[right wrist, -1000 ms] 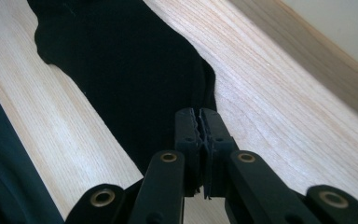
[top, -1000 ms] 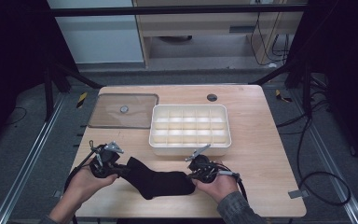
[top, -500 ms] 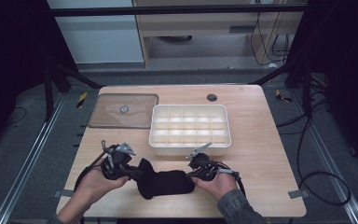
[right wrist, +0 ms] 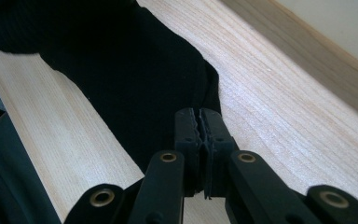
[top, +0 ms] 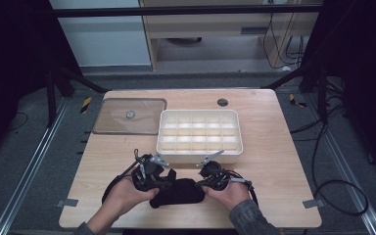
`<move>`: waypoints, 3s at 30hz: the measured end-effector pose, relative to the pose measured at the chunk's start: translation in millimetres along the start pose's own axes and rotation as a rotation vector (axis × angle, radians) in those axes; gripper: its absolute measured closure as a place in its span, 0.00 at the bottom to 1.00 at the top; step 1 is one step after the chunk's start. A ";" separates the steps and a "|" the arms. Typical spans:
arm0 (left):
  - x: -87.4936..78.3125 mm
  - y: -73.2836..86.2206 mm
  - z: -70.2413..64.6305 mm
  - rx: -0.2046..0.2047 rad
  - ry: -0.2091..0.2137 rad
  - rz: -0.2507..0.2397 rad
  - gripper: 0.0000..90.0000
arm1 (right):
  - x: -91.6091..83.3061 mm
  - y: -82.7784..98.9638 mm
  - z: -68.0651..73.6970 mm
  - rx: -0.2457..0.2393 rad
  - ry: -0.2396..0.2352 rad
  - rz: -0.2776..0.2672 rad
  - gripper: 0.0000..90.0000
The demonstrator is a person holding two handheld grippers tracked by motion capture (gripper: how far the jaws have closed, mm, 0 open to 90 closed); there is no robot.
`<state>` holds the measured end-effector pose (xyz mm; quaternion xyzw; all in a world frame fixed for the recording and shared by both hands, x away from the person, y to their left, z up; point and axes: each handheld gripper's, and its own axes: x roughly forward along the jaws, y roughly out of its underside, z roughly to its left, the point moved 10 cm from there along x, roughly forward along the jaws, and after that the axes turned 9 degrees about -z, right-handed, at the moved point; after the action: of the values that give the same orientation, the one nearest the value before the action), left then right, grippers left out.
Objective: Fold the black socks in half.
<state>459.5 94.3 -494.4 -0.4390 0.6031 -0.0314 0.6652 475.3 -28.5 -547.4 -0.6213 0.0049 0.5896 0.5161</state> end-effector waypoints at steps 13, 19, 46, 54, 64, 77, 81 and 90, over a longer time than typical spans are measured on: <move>15.1 -0.1 -5.1 -0.001 0.015 0.005 0.88 | -11.1 5.5 -3.1 0.001 0.012 -0.008 0.78; 30.8 -2.0 -16.6 0.020 0.026 0.018 0.88 | -8.0 11.6 -4.0 0.034 -0.008 -0.004 0.96; 68.0 -2.6 -30.7 0.006 0.042 -0.003 0.79 | -11.1 14.5 -11.3 0.062 -0.003 -0.044 0.87; 48.7 -19.4 -35.0 0.019 0.017 -0.059 0.61 | -23.6 11.7 -13.5 0.066 0.028 -0.054 0.72; 7.7 -8.3 6.0 0.011 -0.158 -0.066 0.35 | -37.0 -12.5 -4.7 0.044 0.087 -0.073 0.49; 5.1 38.3 28.1 -0.076 -0.166 -0.038 0.30 | -4.5 -22.3 2.2 0.026 0.122 -0.030 0.48; 7.9 40.7 28.9 -0.088 -0.160 -0.047 0.34 | 2.2 -23.4 0.0 0.019 0.125 -0.014 0.51; 13.4 51.0 22.2 -0.092 -0.141 -0.045 0.39 | 1.9 -13.1 -2.3 0.033 0.104 -0.009 0.59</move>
<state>456.7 130.0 -538.9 -0.4839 0.5456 0.0124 0.6841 485.6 -22.7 -540.9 -0.6425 0.0385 0.5542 0.5278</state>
